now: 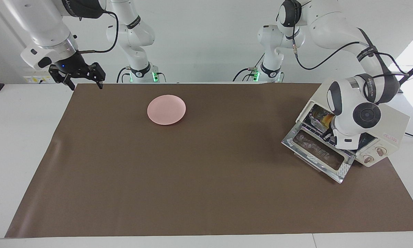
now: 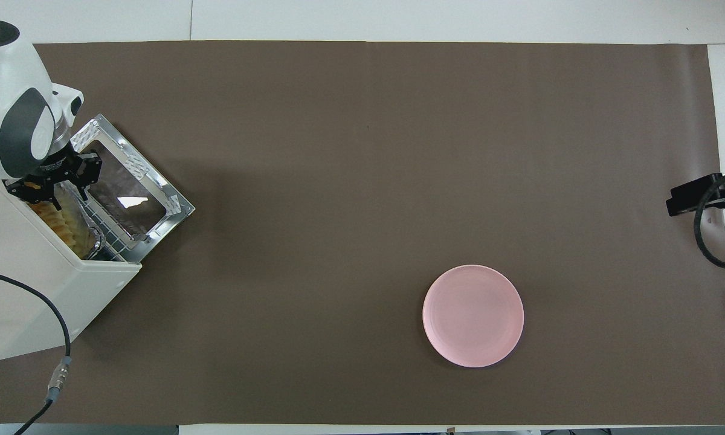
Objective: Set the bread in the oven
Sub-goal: 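Release the tray and withdraw the left gripper from the oven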
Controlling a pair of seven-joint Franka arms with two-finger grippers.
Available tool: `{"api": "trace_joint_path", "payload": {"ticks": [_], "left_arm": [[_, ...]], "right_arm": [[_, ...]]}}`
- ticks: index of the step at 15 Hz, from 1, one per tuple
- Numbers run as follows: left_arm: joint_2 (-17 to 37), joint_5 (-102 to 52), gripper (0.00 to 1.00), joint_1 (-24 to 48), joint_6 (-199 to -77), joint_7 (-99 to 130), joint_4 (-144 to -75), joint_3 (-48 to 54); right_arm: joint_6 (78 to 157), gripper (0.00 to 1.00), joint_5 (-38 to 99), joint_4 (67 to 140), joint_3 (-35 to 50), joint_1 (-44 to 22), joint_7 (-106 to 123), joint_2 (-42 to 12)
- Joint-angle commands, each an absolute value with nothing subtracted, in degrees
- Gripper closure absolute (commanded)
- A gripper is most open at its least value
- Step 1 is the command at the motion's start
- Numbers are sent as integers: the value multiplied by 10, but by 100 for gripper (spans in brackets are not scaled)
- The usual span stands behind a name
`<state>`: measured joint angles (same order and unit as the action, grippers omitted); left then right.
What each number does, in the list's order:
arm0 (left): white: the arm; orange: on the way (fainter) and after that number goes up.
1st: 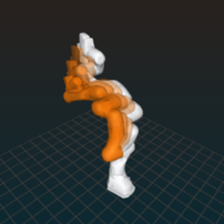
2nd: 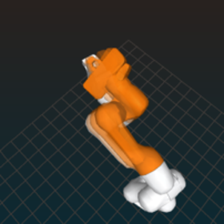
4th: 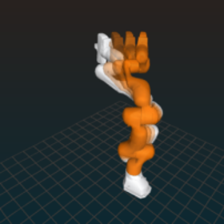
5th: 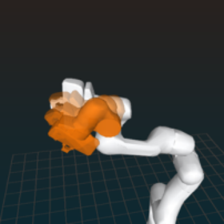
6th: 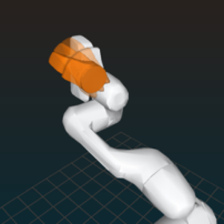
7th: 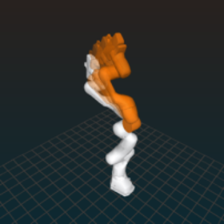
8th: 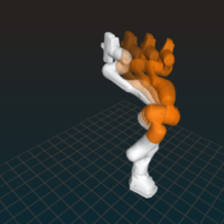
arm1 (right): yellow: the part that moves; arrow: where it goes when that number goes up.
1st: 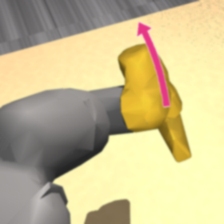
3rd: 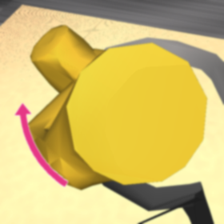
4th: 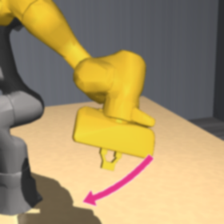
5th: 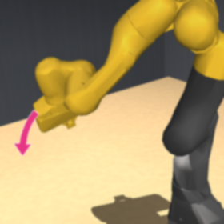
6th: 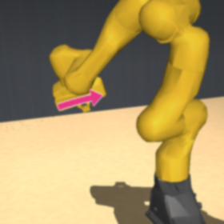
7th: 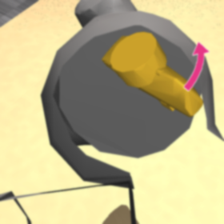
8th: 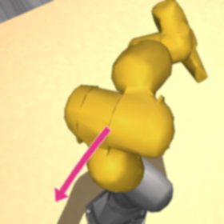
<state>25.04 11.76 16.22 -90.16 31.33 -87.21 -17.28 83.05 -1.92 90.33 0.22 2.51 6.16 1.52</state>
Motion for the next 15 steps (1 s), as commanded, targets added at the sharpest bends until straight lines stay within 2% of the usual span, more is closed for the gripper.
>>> {"api": "trace_joint_path", "payload": {"ticks": [1, 3, 7, 15], "left_arm": [[240, 134, 0, 171, -924, 298, -873, -177], [237, 134, 0, 179, -931, 263, -864, -177], [229, 122, 0, 181, -915, 236, -802, -175], [96, 31, 0, 178, -760, 52, -816, -175]], "right_arm": [[826, 0, -18, 916, 5, 28, 69, 28], [824, 0, -18, 916, 5, 28, 69, 28], [824, 0, -17, 915, 5, 28, 68, 28], [824, 0, -18, 915, 5, 28, 69, 28]]}}
